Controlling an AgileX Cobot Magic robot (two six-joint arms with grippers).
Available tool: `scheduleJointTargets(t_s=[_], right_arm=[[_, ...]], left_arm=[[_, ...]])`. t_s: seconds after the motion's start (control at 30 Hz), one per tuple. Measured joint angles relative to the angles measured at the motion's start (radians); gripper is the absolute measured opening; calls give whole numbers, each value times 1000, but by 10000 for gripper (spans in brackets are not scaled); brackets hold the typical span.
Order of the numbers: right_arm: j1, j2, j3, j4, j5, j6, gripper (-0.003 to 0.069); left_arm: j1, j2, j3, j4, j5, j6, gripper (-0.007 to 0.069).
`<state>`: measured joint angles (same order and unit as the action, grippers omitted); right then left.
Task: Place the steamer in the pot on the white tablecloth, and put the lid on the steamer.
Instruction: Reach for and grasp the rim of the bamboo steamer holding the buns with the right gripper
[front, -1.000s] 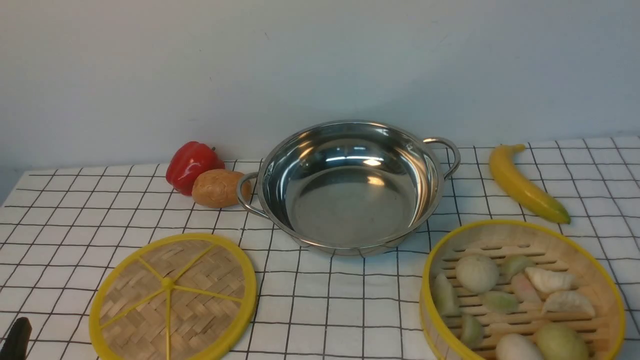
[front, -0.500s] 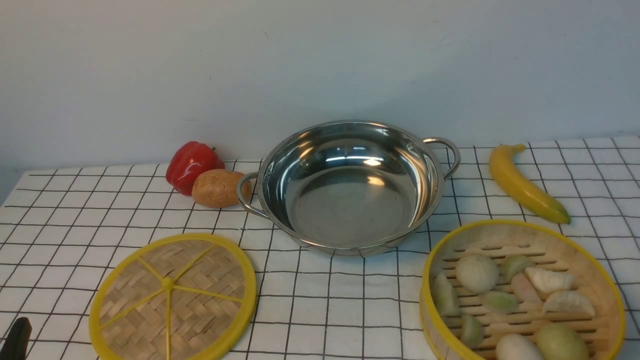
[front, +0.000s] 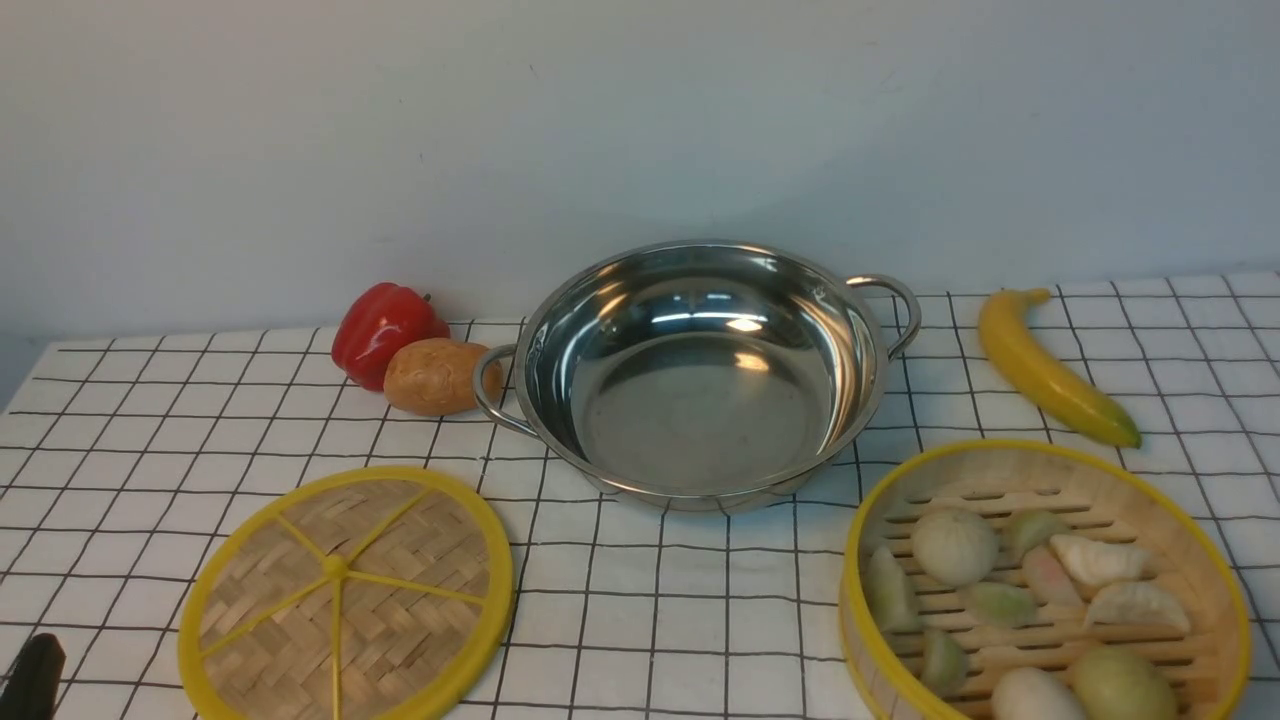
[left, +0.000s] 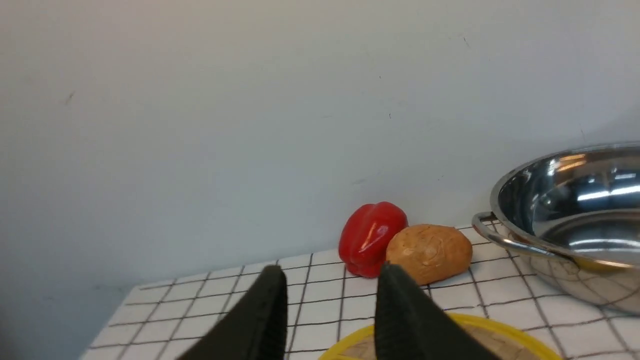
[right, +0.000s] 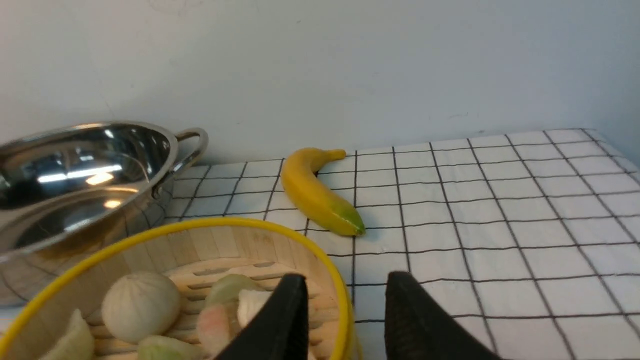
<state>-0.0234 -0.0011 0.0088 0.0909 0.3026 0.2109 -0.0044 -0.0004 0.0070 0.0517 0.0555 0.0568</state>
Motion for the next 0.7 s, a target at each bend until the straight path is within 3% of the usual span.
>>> scheduleJointTargets(t_s=[0.07,0.23,0.33,0.7], right_arm=[[0,0,0,60,-11,32,240],[0,0,0,368,-24,175,240],[0,0,0,465,-29,193,240],[0,0,0,554,-74,200,240]], left_arm=[[0,0,0,-41,0,-45,243],[0,0,0,-250,0,-282,243],[0,0,0,-293,0,-340,243],[0,0,0,-210,-2,-352,243]])
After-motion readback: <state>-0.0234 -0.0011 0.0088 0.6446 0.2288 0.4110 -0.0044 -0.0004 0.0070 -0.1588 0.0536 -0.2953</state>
